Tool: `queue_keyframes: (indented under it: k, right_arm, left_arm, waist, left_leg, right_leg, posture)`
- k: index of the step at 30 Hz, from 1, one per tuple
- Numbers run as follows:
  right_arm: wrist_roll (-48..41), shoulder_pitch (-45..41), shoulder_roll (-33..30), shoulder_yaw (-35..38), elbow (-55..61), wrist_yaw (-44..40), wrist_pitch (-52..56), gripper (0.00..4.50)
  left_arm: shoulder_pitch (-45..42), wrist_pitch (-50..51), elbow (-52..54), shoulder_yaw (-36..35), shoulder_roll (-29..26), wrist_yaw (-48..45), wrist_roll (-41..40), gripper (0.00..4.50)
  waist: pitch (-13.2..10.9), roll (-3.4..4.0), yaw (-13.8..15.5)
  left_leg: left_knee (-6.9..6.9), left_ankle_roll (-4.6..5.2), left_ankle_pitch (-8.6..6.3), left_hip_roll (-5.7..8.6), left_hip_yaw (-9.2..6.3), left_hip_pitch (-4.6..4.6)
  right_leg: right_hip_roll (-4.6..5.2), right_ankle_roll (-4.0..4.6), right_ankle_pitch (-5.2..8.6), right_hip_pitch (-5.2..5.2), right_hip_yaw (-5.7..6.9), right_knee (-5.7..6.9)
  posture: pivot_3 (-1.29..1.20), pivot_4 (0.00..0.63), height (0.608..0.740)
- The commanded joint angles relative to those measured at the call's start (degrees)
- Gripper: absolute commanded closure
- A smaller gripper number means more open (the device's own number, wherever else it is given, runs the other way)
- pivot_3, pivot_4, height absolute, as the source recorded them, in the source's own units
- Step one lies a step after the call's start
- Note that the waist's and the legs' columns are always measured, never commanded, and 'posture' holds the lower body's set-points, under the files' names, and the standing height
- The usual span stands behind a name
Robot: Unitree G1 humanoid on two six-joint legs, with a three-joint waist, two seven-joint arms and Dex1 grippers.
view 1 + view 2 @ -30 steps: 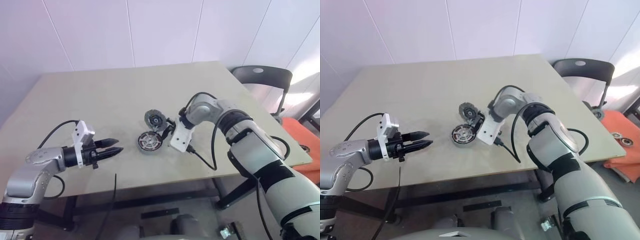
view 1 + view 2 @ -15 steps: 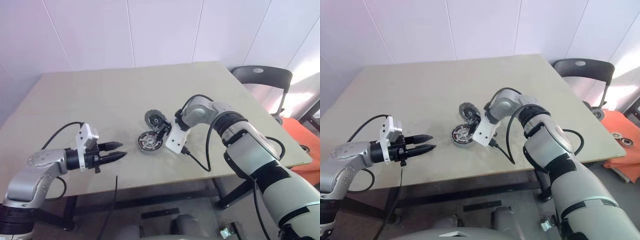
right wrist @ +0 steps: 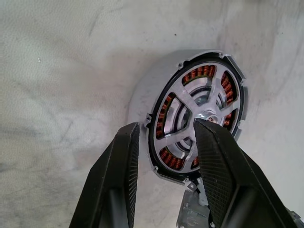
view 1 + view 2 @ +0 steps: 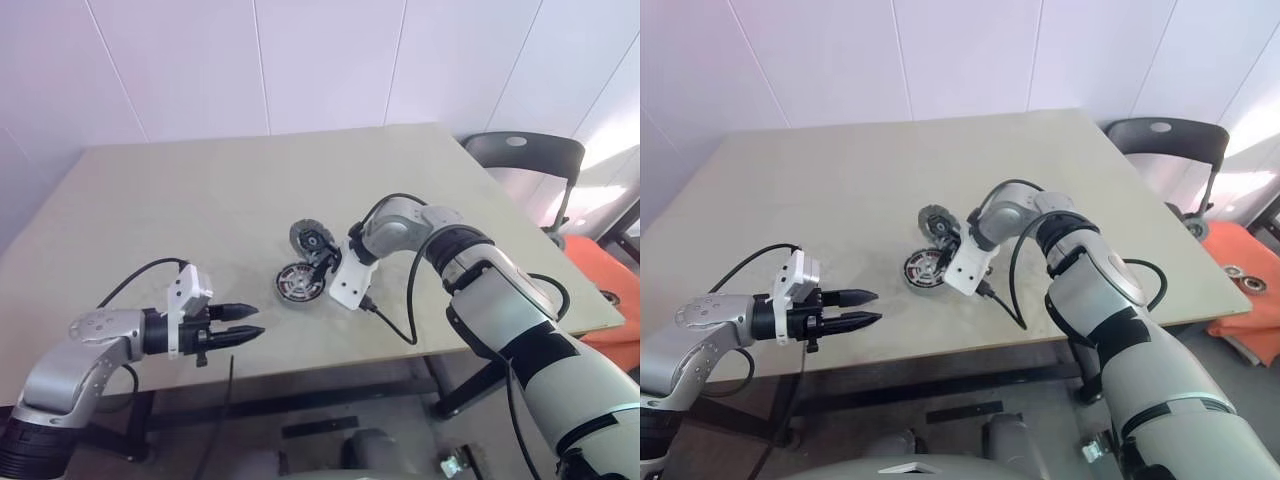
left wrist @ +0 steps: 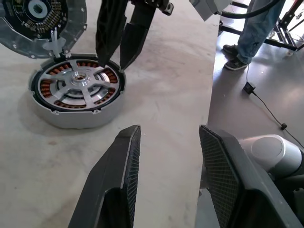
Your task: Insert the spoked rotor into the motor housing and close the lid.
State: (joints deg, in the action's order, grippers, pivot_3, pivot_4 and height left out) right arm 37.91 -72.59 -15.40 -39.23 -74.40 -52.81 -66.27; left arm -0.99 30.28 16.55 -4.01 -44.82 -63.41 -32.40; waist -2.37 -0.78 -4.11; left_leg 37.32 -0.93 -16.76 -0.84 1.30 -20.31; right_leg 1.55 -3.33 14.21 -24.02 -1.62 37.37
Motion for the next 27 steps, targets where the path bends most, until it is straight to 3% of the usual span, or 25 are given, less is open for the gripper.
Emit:
queue_keyframes:
  k: [1, 4, 23, 27]
  right_arm:
    - [0.2, -0.9, -0.3, -0.3, 0.3, 0.1, -1.0, 3.24]
    - [0.3, -0.7, -0.2, -0.6, 0.2, 0.1, -1.1, 4.16]
    - [2.4, -1.5, 0.7, -0.9, 0.4, 4.0, 0.9, 4.16]
    - [1.1, -2.0, 0.6, 0.0, -0.3, 0.4, 1.7, 4.16]
  left_arm:
    - [-1.1, -1.5, 0.3, -1.1, -0.3, 0.2, 0.2, 2.39]
    - [-1.2, -2.0, -0.3, -1.4, -0.2, 0.2, 0.3, 2.39]
    - [-2.1, -3.0, -2.1, -1.1, 0.4, 0.6, 0.5, 2.39]
    - [-1.8, -3.0, -2.0, -0.9, 0.7, 0.9, 0.5, 2.39]
  waist:
    - [0.0, 0.00, 0.0]
    - [0.0, 0.00, 0.0]
    - [0.0, -0.01, -0.3]
    - [0.0, -0.01, -0.3]
  left_leg:
    - [0.00, 0.00, 0.00, 0.00, 0.00, 0.00]
    - [0.01, 0.00, 0.00, 0.00, 0.01, 0.01]
    - [0.04, 0.00, 0.01, -0.02, 0.01, 0.18]
    - [0.05, 0.00, 0.01, -0.03, 0.00, 0.27]
  right_leg:
    - [0.00, 0.00, 0.00, 0.00, 0.00, 0.00]
    - [0.00, 0.00, 0.00, 0.00, -0.01, 0.01]
    - [-0.05, 0.00, 0.00, 0.12, -0.03, 0.12]
    - [-0.05, 0.00, 0.00, 0.22, -0.03, 0.12]
  posture:
    - [0.00, 0.000, 0.740]
    - [0.00, 0.000, 0.740]
    - [0.00, 0.000, 0.740]
    - [0.00, 0.000, 0.740]
